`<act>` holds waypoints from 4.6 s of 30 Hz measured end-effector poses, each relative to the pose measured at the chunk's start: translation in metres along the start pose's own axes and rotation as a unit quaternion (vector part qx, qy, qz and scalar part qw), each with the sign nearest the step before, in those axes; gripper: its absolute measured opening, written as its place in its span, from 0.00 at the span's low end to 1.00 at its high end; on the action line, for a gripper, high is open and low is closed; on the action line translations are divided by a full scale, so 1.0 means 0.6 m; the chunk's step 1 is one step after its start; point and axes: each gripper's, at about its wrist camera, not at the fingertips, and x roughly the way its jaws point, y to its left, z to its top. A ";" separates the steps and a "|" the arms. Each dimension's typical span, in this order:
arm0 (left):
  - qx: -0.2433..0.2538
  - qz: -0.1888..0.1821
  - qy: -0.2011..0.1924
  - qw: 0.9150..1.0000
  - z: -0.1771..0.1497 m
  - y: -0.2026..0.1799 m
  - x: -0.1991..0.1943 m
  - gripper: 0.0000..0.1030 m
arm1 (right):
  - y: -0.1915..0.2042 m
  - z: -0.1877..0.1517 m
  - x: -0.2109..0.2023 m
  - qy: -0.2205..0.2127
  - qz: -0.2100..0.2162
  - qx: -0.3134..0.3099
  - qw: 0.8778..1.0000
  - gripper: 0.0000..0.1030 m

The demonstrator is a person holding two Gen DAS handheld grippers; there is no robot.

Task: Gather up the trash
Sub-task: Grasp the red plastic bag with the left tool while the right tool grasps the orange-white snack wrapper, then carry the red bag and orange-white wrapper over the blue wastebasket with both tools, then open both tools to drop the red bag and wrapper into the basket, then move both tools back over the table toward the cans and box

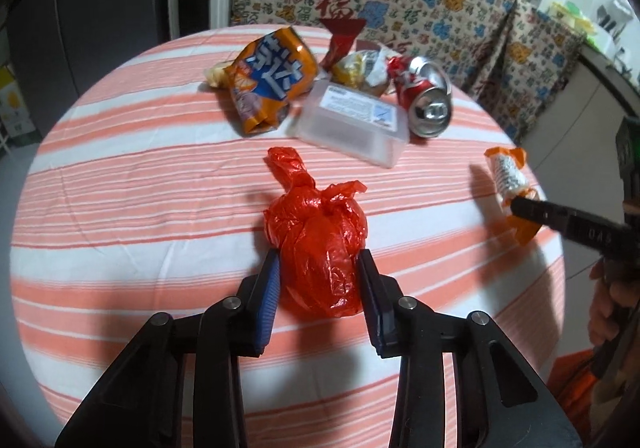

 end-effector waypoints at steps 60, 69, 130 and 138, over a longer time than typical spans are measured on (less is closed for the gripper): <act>0.163 -0.198 0.068 0.964 0.113 -0.710 0.291 0.35 | -0.605 -0.017 -0.097 -0.048 -0.108 0.114 0.987 0.42; 0.148 -0.201 0.102 0.963 0.103 -0.748 0.369 0.35 | -0.652 -0.028 -0.054 -0.024 -0.108 0.113 0.987 0.42; 0.037 0.106 0.002 0.994 0.012 -0.013 0.063 0.97 | 0.053 -0.034 0.051 -0.048 -0.043 -0.127 0.990 0.64; 0.035 0.110 0.005 0.993 0.014 -0.016 0.062 1.00 | 0.056 -0.033 0.054 -0.050 -0.040 -0.134 0.989 0.64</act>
